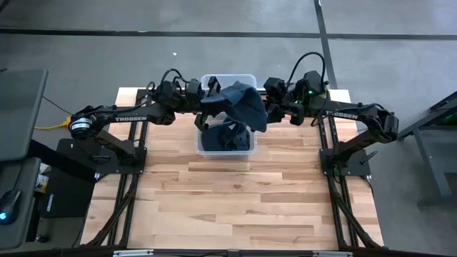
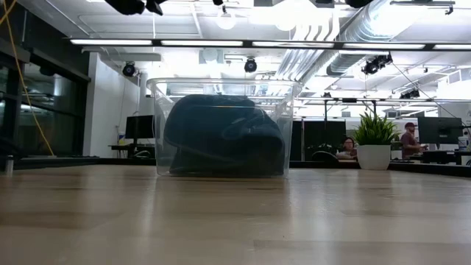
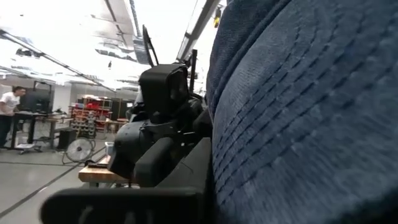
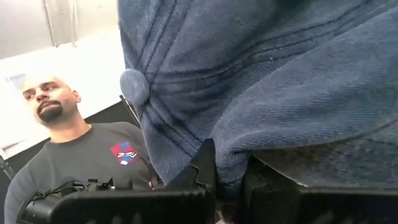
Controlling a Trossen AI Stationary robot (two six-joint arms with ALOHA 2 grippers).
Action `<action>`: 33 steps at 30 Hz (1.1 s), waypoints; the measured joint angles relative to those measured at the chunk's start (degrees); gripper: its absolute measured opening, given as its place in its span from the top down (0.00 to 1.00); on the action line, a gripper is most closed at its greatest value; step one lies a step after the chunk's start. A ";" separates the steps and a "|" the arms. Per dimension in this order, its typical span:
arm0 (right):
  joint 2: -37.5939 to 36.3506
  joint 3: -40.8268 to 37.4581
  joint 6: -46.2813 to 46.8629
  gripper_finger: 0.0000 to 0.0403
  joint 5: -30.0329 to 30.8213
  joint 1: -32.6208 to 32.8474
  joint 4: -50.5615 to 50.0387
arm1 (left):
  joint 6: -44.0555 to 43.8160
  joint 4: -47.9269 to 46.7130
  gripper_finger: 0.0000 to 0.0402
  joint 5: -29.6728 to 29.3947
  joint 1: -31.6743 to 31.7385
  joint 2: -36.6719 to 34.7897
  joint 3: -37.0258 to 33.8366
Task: Pick & Place hat
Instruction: Put the dark blue cap into the bottom transparent bin
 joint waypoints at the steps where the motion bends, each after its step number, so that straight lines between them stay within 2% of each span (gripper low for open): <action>1: 0.00 0.02 0.00 0.98 0.00 0.00 0.00 | 0.03 0.05 0.96 0.26 -0.01 -0.02 0.00; 14: 0.00 0.02 0.00 0.98 0.92 0.06 -0.35 | 0.10 -0.08 0.98 0.45 0.03 -0.04 0.00; 25: 0.02 0.02 -1.69 0.93 -0.49 0.05 -0.39 | -0.17 -0.19 0.98 1.06 0.02 0.00 0.00; 33: -0.09 0.00 -1.51 0.83 -1.34 -0.44 -0.42 | 0.68 -0.27 0.98 -0.22 0.04 0.02 0.00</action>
